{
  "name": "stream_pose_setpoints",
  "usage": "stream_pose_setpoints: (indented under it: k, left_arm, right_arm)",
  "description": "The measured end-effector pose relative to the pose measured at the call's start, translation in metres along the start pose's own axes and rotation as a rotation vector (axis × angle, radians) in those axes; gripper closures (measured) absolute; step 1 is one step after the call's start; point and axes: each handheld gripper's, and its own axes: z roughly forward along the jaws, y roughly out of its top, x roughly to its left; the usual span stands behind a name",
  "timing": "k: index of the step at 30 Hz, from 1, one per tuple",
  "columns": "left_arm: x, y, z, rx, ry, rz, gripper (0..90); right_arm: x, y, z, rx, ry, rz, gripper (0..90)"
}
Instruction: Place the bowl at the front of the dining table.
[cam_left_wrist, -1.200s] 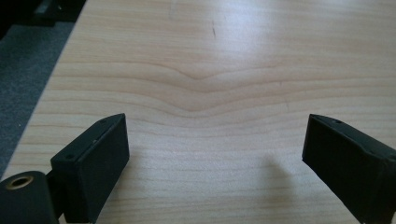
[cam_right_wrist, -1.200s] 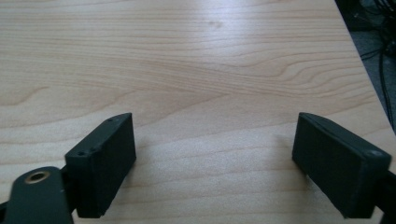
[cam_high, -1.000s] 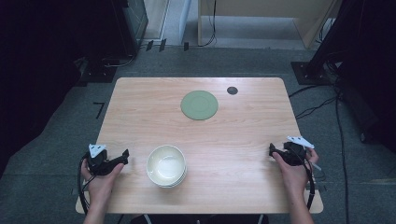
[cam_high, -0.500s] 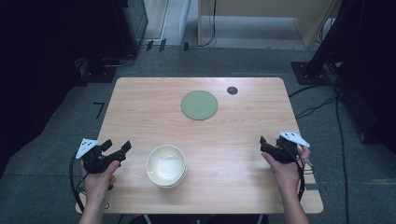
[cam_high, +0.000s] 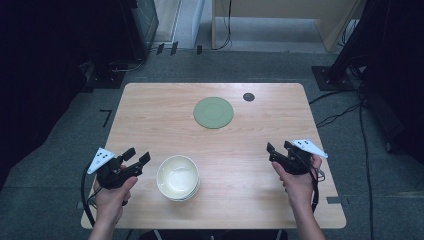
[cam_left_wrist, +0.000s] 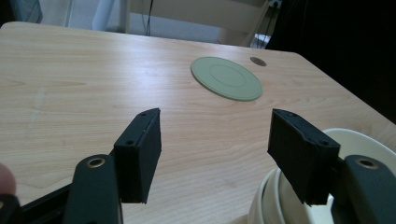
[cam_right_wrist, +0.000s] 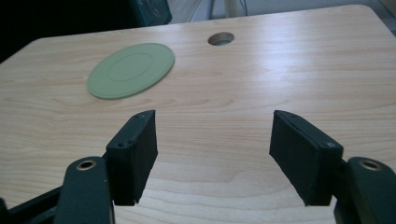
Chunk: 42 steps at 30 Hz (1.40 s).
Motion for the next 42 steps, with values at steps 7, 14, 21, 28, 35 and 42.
stream_pose_setpoints:
  k: [7, 14, 21, 28, 35, 42]
  left_arm:
    - [-0.013, -0.001, 0.004, 0.021, -0.040, 0.026, 36.6]
    - [-0.023, -0.006, 0.010, 0.059, -0.067, 0.064, 46.0]
    - [-0.026, -0.008, 0.014, 0.078, -0.076, 0.069, 49.8]
    - [-0.031, -0.012, 0.020, 0.110, -0.083, 0.097, 55.0]
    - [-0.032, -0.014, 0.023, 0.130, -0.142, 0.104, 60.3]
    - [-0.040, -0.018, 0.027, 0.156, -0.096, 0.173, 70.8]
  right_arm:
    - [0.012, 0.001, -0.002, -0.024, 0.043, -0.015, 39.0]
    - [0.032, 0.002, -0.004, -0.035, 0.104, -0.030, 44.8]
    - [0.049, 0.001, -0.007, -0.064, 0.141, -0.053, 46.2]
    - [0.066, -0.004, -0.004, -0.062, 0.238, -0.078, 50.9]
    - [0.079, -0.005, -0.006, -0.064, 0.314, -0.100, 54.7]
    - [0.094, -0.008, -0.006, -0.029, 0.374, -0.098, 54.8]
